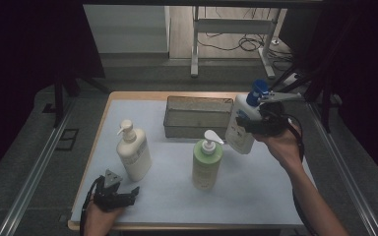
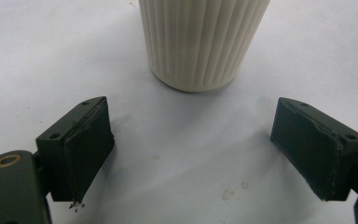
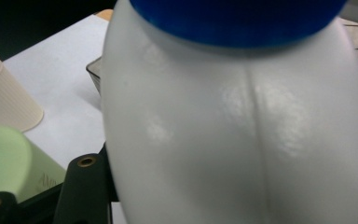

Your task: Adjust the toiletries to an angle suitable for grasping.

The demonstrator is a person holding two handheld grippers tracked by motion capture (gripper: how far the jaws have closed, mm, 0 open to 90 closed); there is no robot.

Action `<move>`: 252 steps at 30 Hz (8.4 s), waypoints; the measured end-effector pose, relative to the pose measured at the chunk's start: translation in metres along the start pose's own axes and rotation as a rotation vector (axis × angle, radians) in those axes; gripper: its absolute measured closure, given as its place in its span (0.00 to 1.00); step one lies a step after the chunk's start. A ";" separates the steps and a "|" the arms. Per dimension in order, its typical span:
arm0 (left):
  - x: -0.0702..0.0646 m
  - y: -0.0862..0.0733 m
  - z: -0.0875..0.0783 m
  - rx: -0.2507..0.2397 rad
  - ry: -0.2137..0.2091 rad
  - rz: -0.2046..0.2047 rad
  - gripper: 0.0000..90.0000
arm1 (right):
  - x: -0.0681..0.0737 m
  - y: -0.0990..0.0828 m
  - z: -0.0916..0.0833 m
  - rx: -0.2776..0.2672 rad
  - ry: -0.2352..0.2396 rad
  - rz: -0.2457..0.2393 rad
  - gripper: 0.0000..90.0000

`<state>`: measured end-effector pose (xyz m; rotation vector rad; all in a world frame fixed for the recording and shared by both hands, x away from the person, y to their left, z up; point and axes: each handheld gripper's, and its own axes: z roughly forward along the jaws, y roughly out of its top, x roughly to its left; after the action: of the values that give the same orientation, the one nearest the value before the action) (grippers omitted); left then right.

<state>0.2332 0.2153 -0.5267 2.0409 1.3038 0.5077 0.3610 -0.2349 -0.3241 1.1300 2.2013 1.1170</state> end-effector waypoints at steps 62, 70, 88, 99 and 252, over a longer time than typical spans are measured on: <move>0.000 0.000 0.000 0.000 -0.002 -0.003 0.14 | 0.019 0.076 0.124 -0.059 -0.060 0.043 0.44; 0.000 0.000 0.000 0.000 -0.001 -0.002 0.14 | 0.025 0.077 0.141 -0.050 -0.059 0.039 0.44; 0.000 0.000 0.000 0.000 -0.001 -0.002 0.14 | 0.041 0.063 0.169 -0.008 -0.023 0.035 0.44; 0.000 0.000 0.000 0.002 -0.001 -0.001 0.14 | 0.048 0.050 0.180 0.020 -0.007 0.031 0.44; 0.000 0.000 0.000 0.004 0.000 -0.003 0.13 | 0.031 0.003 0.226 0.203 0.073 0.069 0.98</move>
<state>0.2333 0.2149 -0.5266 2.0414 1.3086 0.5041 0.4946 -0.1029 -0.4544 1.2755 2.3925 0.9942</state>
